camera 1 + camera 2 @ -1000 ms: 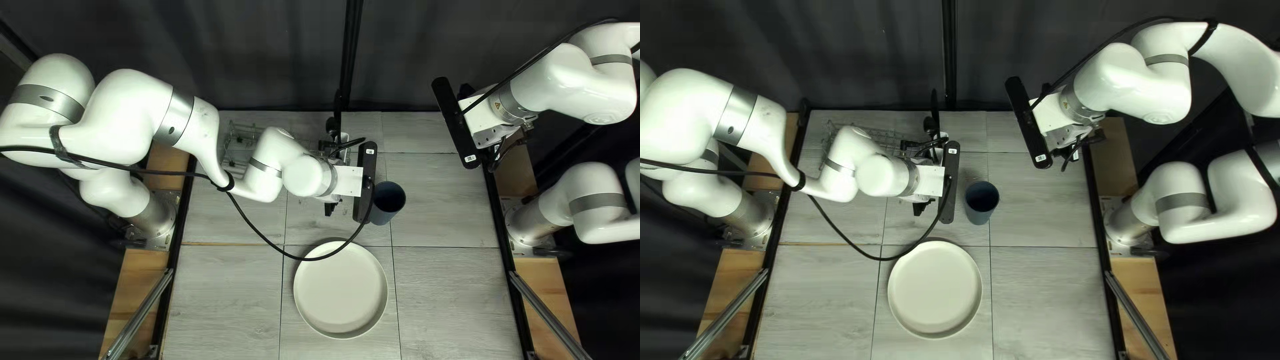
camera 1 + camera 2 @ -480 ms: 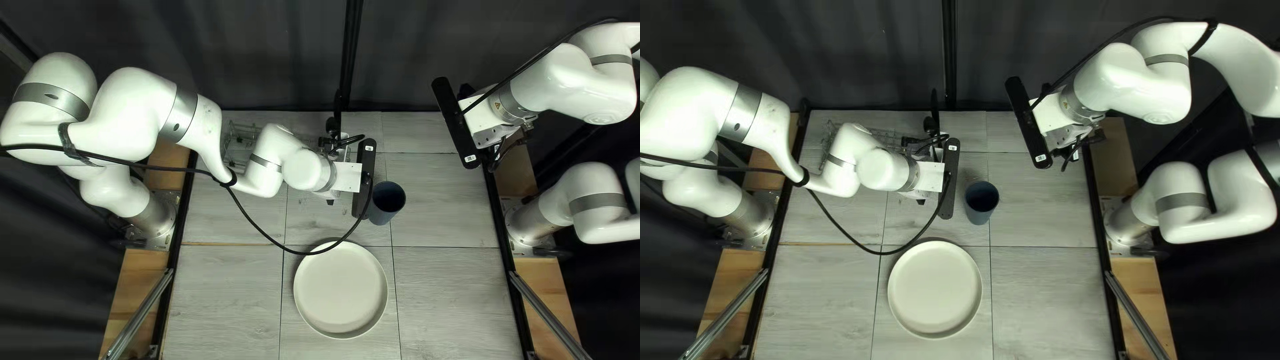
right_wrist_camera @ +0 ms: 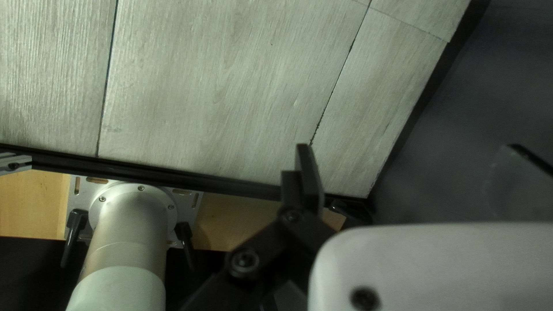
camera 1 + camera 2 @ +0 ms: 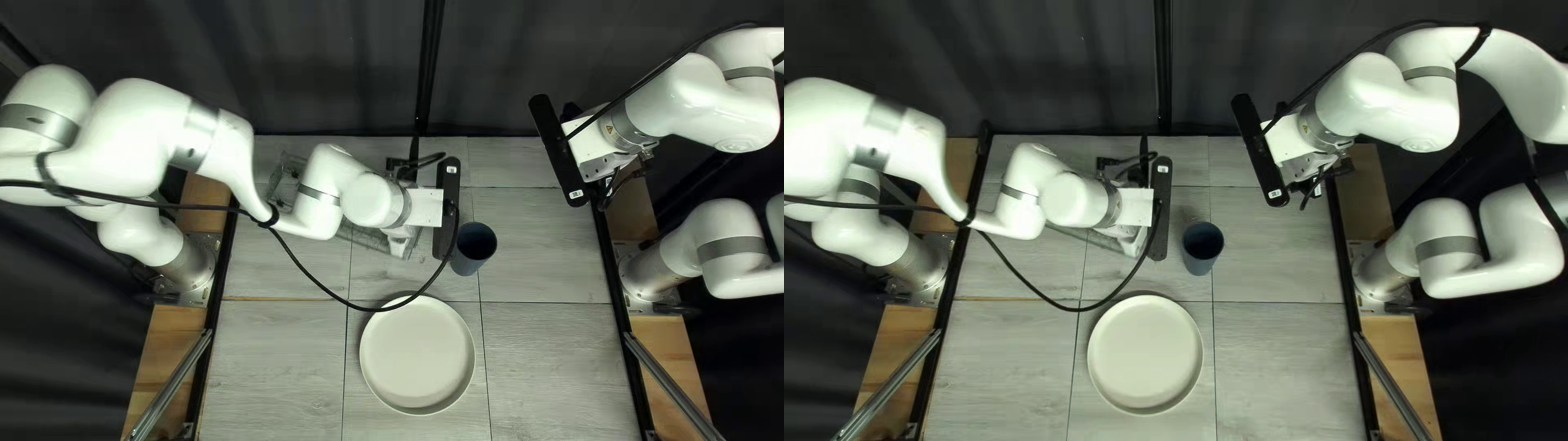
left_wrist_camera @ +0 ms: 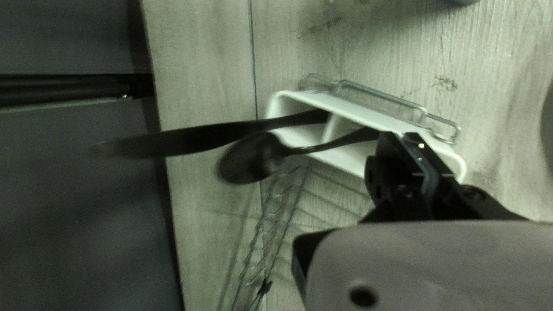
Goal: Pick up and place plate onto table. Place down one fork to the left of the plate. Place spoon and knife to the right of the plate. Place cup above the knife and spoon
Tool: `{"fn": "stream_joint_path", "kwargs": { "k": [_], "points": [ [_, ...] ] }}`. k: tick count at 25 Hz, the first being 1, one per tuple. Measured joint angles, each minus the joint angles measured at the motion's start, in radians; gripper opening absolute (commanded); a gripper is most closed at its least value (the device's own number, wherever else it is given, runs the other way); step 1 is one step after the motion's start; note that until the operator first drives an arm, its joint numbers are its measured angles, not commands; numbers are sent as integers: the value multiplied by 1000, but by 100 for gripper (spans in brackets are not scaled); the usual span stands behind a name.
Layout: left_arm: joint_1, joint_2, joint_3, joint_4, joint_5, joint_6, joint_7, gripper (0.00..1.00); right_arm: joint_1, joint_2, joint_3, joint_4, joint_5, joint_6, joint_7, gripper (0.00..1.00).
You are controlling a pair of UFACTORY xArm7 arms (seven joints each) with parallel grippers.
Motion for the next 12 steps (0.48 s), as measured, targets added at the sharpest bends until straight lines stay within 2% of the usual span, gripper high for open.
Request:
{"fn": "stream_joint_path", "kwargs": {
  "k": [12],
  "points": [
    [-28,-138,-19,96,-92,220,34,0,0,0,0,0,0,0,0,100]
  ]
}}
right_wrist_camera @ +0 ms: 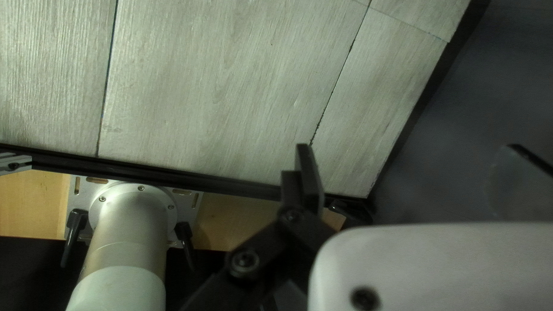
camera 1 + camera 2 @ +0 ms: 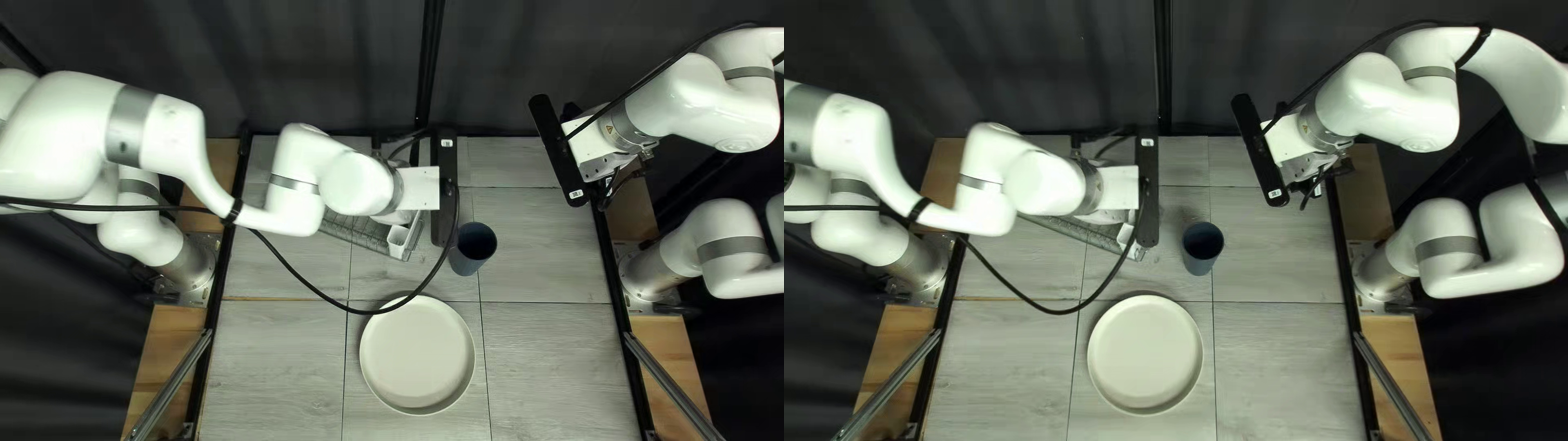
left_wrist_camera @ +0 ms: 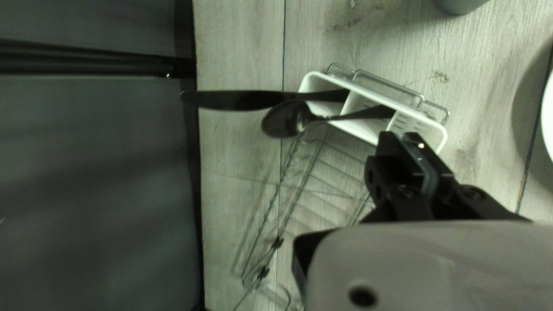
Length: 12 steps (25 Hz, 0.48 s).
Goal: Pick up and place plate onto table. Place down one fork to the left of the plate. Place spoon and knife to the right of the plate. Place cup above the knife and spoon
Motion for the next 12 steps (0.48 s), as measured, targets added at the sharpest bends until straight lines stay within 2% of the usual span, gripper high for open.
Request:
{"fn": "stream_joint_path", "kwargs": {
  "k": [6,9,12],
  "points": [
    [-32,-107,21,16,-143,78,67,0,0,0,0,0,0,0,0,100],
    [-62,-169,48,-38,-254,62,106,0,0,0,0,0,0,0,0,100],
    [-103,-237,89,-131,-385,16,168,0,0,0,0,0,0,0,0,100]
  ]
}}
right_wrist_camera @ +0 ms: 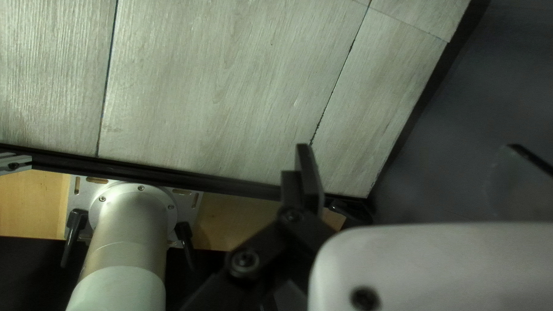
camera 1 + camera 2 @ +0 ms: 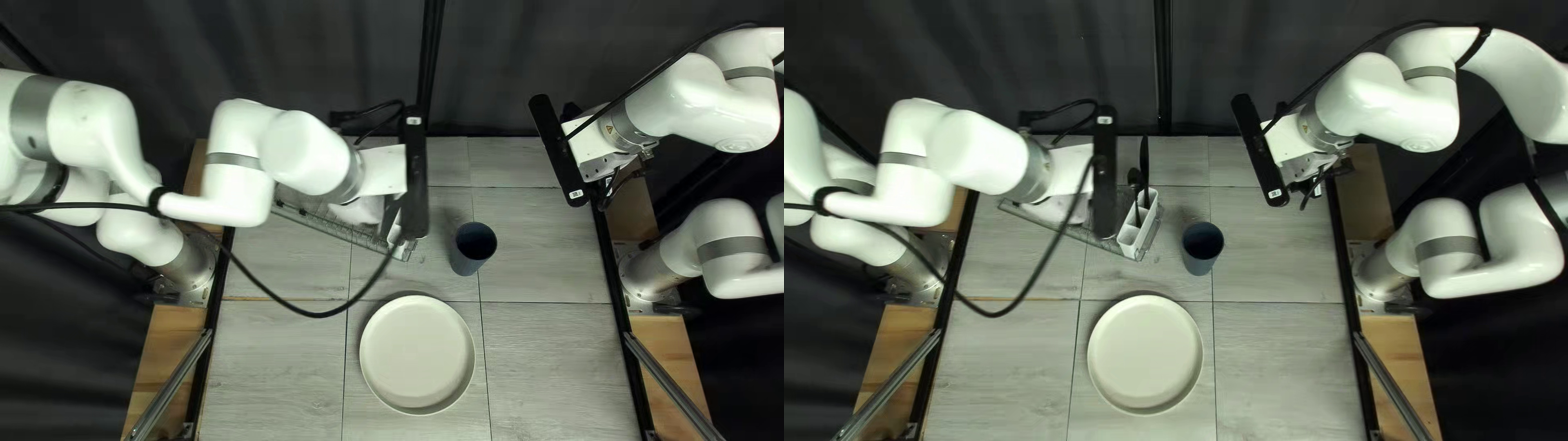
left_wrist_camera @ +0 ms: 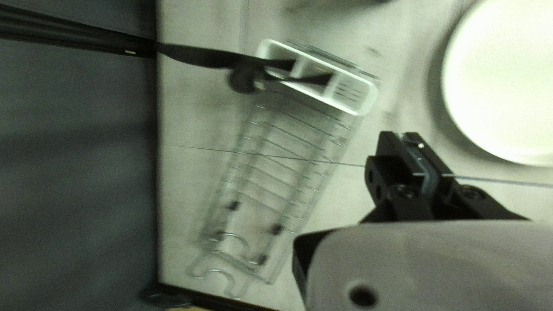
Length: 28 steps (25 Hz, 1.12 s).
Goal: Pick up and place plate onto table. Place down one fork to the left of the plate. Place spoon and knife to the right of the plate. Place cup above the knife and spoon
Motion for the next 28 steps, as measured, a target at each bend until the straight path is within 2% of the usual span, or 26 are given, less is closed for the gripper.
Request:
{"fn": "stream_joint_path", "kwargs": {
  "k": [3,10,12,18,24,28],
  "points": [
    [-49,-63,38,-79,-96,-52,63,0,0,0,0,0,0,0,0,100],
    [-59,-75,48,-97,-118,-66,74,0,0,0,0,0,0,0,0,100],
    [-61,-78,66,-134,-161,-97,71,0,0,0,0,0,0,0,0,100],
    [-109,-119,143,-318,-415,-217,92,0,0,0,0,0,0,0,0,100],
    [-227,-139,199,-469,-677,-372,218,0,0,0,0,0,0,0,0,100],
    [-326,-88,260,-523,-885,-462,412,0,0,0,0,0,0,0,0,100]
  ]
}}
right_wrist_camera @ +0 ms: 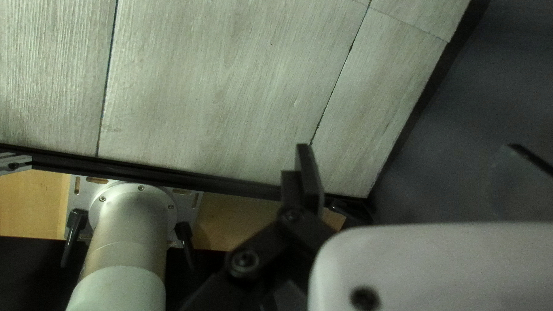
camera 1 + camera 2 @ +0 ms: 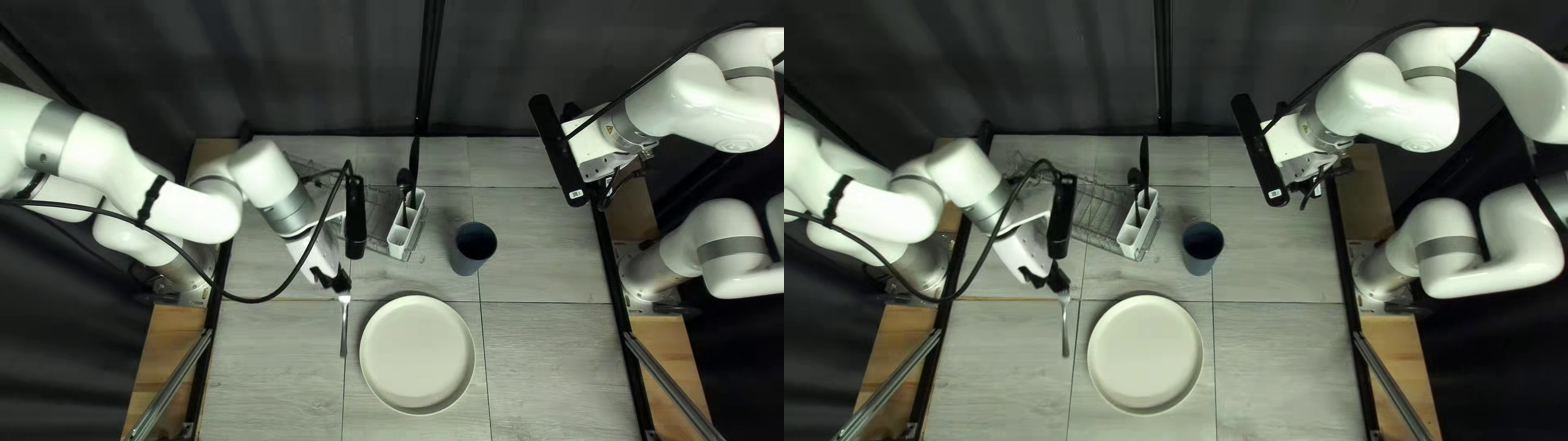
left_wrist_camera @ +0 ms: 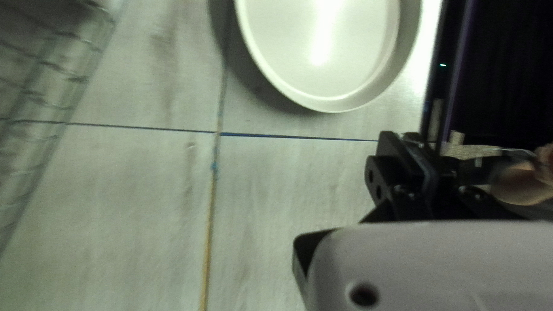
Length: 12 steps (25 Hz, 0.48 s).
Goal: Pick up and place plate onto table. Place down one fork to the left of the plate. Place spoon and knife to the right of the plate. Place cup above the knife and spoon
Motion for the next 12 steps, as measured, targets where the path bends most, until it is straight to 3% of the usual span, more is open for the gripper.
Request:
{"fn": "stream_joint_path", "kwargs": {
  "k": [6,12],
  "points": [
    [-111,156,91,-17,-359,-45,421,0,0,0,0,0,0,0,0,100],
    [-130,279,144,-19,-611,2,715,0,0,0,0,0,0,0,0,100]
  ]
}}
